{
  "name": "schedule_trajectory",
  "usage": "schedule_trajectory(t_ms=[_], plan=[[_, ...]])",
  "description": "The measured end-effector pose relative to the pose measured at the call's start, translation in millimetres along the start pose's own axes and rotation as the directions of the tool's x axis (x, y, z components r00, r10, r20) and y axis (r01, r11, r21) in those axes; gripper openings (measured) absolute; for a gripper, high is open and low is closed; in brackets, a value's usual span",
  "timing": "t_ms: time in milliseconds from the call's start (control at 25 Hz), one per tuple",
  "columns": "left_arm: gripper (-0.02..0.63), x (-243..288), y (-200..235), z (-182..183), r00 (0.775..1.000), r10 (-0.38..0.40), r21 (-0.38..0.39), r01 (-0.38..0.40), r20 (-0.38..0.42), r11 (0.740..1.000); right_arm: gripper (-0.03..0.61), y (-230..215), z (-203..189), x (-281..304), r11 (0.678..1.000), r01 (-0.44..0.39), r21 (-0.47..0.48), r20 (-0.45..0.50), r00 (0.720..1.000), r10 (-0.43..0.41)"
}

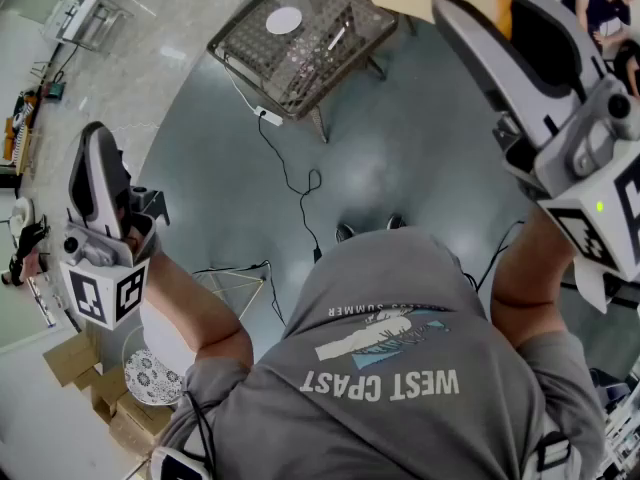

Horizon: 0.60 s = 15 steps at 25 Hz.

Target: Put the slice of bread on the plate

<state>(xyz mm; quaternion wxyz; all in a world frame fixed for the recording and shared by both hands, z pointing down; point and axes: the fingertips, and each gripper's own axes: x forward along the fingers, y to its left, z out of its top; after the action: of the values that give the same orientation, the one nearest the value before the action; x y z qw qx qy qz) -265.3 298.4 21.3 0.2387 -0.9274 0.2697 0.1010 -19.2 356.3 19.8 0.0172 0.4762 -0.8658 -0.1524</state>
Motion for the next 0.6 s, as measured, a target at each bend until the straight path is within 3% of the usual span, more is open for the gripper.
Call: schedule_trajectory(t_ms=[400, 600], plan=[[0.008, 15, -10, 2, 1.0, -0.005, -0.005, 0.005, -0.009, 1.0, 0.091, -14, -1, -10, 1.0, 0.008, 0.009, -0.001, 1.0, -0.008], [0.008, 24, -18, -14, 1.0, -0.009, -0.003, 0.009, -0.026, 1.0, 0.091, -23, -20, -12, 0.999, -0.003, 0.039, 0.008, 1.0, 0.003]])
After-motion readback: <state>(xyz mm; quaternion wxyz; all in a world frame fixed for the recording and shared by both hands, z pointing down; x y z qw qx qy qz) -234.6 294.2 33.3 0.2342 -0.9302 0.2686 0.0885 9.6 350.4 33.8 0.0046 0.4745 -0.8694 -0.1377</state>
